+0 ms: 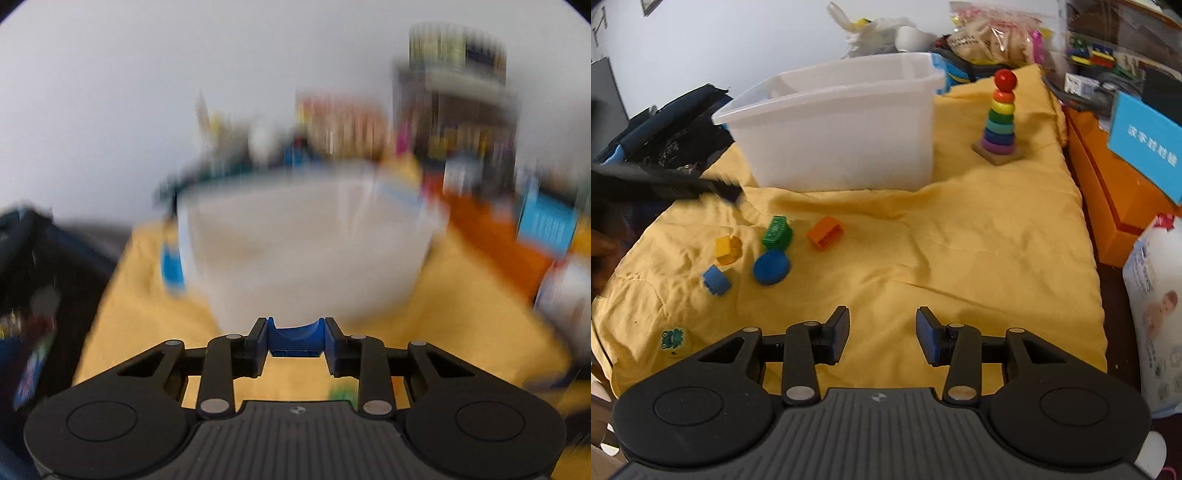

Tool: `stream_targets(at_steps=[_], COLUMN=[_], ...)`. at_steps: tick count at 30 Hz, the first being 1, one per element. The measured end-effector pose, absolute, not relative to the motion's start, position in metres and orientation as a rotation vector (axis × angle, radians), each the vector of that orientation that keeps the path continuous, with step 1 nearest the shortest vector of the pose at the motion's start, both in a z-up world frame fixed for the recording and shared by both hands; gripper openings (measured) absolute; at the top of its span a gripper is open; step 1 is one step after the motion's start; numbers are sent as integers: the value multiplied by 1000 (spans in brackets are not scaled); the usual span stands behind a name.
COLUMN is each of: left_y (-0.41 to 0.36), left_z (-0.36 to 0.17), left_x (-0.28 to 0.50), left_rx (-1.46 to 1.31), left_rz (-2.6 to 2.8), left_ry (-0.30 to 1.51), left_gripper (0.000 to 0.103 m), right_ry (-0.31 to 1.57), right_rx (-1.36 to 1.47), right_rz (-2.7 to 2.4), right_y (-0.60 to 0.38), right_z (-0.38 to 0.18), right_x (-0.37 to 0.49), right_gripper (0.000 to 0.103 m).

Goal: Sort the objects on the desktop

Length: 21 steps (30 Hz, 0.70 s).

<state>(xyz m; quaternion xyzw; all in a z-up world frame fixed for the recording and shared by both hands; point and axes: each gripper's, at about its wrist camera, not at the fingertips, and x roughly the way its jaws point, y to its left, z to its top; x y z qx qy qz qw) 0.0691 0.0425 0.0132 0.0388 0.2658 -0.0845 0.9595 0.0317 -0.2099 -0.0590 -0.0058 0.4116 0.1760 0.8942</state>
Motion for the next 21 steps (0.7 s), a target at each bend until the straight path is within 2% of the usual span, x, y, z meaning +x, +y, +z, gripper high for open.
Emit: stream_targets(at_steps=[2, 5, 10, 12, 16, 17, 21], left_y=[40, 31, 24, 22, 37, 41, 52], left_z=[46, 62, 43, 40, 39, 34, -11], left_x=[79, 113, 154, 138, 78, 62, 14], left_rx=[58, 105, 149, 156, 78, 58, 2], left_rz=[-166, -140, -119, -121, -162, -174, -165], left_ry=[459, 412, 531, 511, 514, 535, 694], left_gripper=[34, 34, 37, 46, 56, 63, 65], right_ry=[866, 861, 842, 836, 848, 856, 861], right_rx=[-6, -7, -30, -37, -33, -27, -27], right_rz=[368, 392, 436, 442, 431, 425, 429], right_y=[-208, -202, -190, -189, -192, -194, -195], right_z=[-62, -61, -59, -58, -61, -62, -63], right_x=[34, 35, 30, 27, 26, 27, 30], right_gripper=[44, 44, 44, 44, 45, 45, 45])
